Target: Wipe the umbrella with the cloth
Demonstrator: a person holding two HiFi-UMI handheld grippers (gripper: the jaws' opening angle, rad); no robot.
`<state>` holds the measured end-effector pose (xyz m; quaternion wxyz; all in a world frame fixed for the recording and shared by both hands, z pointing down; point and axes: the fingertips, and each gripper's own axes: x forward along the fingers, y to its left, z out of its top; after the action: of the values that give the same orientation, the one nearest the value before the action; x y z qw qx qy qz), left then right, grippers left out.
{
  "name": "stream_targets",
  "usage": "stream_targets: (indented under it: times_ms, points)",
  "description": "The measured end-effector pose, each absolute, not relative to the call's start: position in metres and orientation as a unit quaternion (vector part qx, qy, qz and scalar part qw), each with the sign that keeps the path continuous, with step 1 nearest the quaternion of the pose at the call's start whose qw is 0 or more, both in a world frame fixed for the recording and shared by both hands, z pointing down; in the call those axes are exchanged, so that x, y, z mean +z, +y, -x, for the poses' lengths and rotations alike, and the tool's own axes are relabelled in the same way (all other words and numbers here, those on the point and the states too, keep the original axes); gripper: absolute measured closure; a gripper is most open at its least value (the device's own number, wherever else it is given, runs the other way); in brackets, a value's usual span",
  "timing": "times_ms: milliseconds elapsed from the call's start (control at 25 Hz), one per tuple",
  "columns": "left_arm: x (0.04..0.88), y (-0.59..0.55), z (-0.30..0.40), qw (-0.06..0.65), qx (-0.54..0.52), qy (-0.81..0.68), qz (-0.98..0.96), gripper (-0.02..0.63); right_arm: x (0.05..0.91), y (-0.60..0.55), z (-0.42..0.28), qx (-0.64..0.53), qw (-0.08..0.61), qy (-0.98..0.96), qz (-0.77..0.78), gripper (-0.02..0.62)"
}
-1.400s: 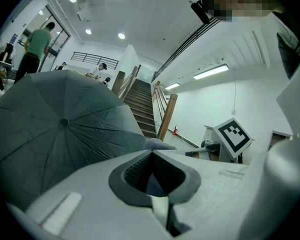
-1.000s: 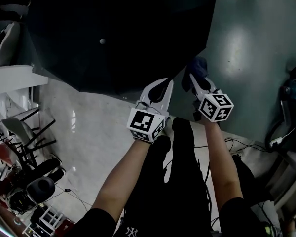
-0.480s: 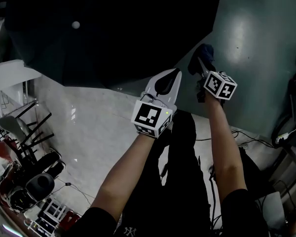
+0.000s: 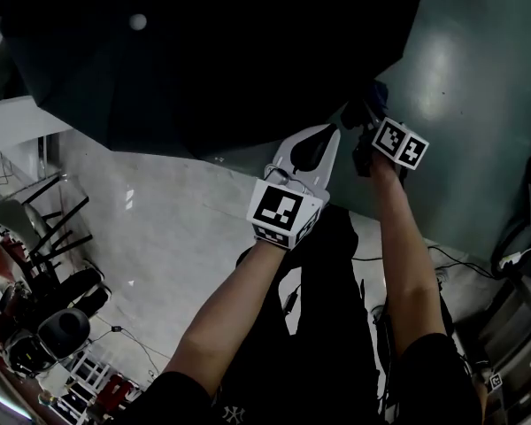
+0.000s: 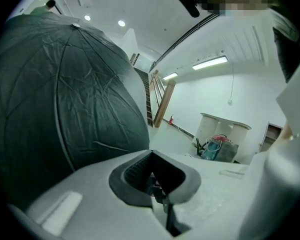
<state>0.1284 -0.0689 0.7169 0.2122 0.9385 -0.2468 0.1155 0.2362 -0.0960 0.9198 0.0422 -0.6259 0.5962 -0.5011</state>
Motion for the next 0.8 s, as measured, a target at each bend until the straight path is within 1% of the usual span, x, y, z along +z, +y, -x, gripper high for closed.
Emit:
stream_targets:
  times_ms: [320, 800]
  points:
    - [0.688, -0.081, -0.089, 0.221, 0.112, -0.268, -0.931, 0.604, 0.866, -0.117, -0.194, -0.507, 0.087, 0.603, 0.610, 0.517]
    - [0.613, -0.092, -0.039, 0.217, 0.106, -0.281, -0.929, 0.604, 0.767, -0.130, -0.131, -0.496, 0.087, 0.619, 0.602, 0.517]
